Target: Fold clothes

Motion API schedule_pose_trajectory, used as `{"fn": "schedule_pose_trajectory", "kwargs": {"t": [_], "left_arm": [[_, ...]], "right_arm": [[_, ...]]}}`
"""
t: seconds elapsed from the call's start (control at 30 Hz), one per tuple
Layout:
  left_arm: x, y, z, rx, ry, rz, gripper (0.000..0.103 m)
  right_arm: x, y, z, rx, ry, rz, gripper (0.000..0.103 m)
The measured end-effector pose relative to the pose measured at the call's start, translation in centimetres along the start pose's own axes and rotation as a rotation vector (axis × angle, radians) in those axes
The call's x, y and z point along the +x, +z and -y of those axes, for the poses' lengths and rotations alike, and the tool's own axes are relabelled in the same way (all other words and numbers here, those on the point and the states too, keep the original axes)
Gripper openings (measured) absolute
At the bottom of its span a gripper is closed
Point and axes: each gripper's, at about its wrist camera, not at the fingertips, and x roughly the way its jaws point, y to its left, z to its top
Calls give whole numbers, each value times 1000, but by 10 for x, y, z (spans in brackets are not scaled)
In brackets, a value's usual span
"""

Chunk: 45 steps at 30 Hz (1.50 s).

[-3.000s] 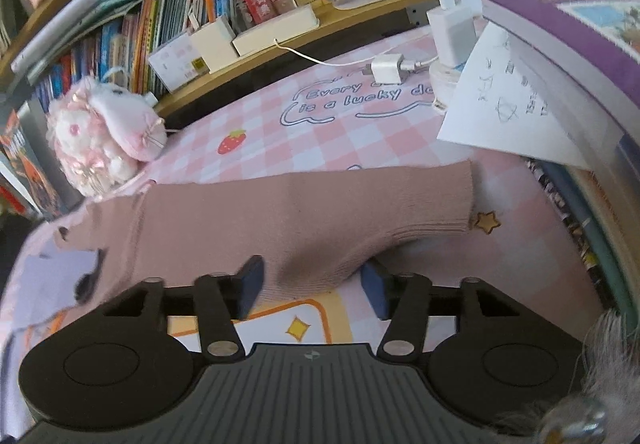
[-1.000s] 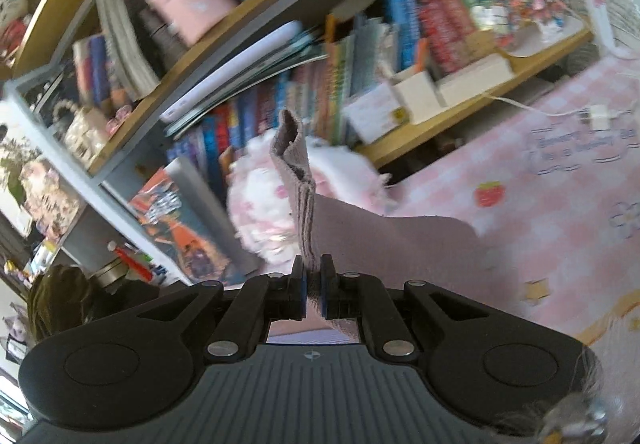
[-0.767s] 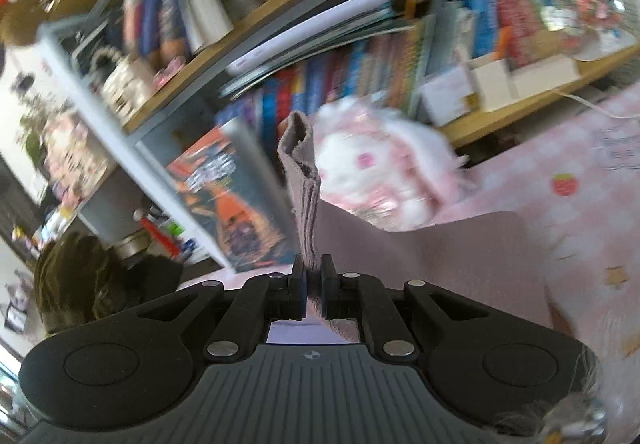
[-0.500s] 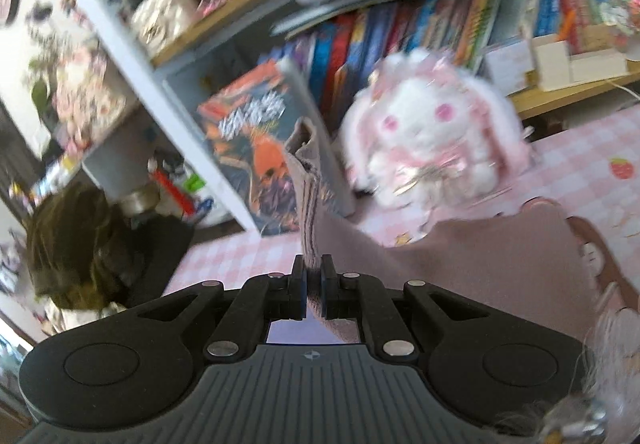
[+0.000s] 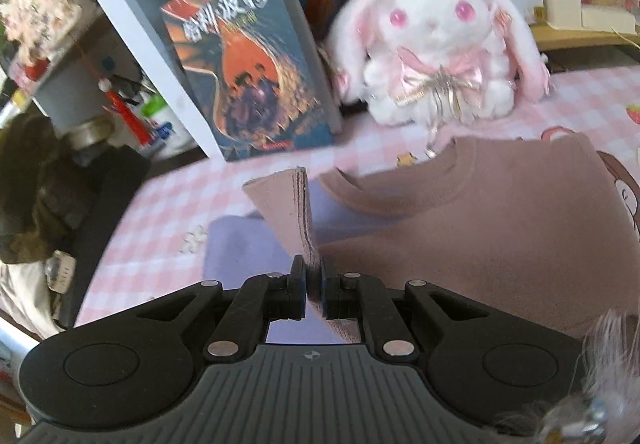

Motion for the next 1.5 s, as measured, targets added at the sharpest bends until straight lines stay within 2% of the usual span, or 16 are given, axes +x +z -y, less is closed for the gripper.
{"fn": "schedule_pose_trajectory", "kwargs": {"t": [0.07,0.1,0.13,0.17,0.33,0.6,0.77,1.03,1.2,1.4,1.5], "left_arm": [[1,1,3,14,-15,5,86],[1,2,4,20,-20,7,86],[1,2,5,24,-25,10,86],[2,3,6,26,-28,12,86],[5,7,9,30,-48,23,86],[12,10,23,65,-125,30,86],[18,10,33,77,-169,20,86],[30,10,60,109,-239,-26,87],[29,9,77,122,-268,-31,87],[23,3,95,113,-276,-52,87],[17,-1,103,109,-276,-60,87]], "right_arm": [[3,-2,-1,-14,-3,-20,14],[2,-3,-2,-29,2,-30,20],[2,-4,-4,-44,8,-39,38],[1,-6,-6,-62,15,-46,48],[-15,-14,-5,-114,29,-53,52],[-53,-29,24,-79,-4,-54,55],[-96,-57,49,-66,-21,-48,61],[-155,-97,92,-40,-179,11,66],[-180,-118,106,-4,-236,44,70],[-201,-134,114,-41,-281,64,79],[-212,-139,121,-45,-290,75,79]]}}
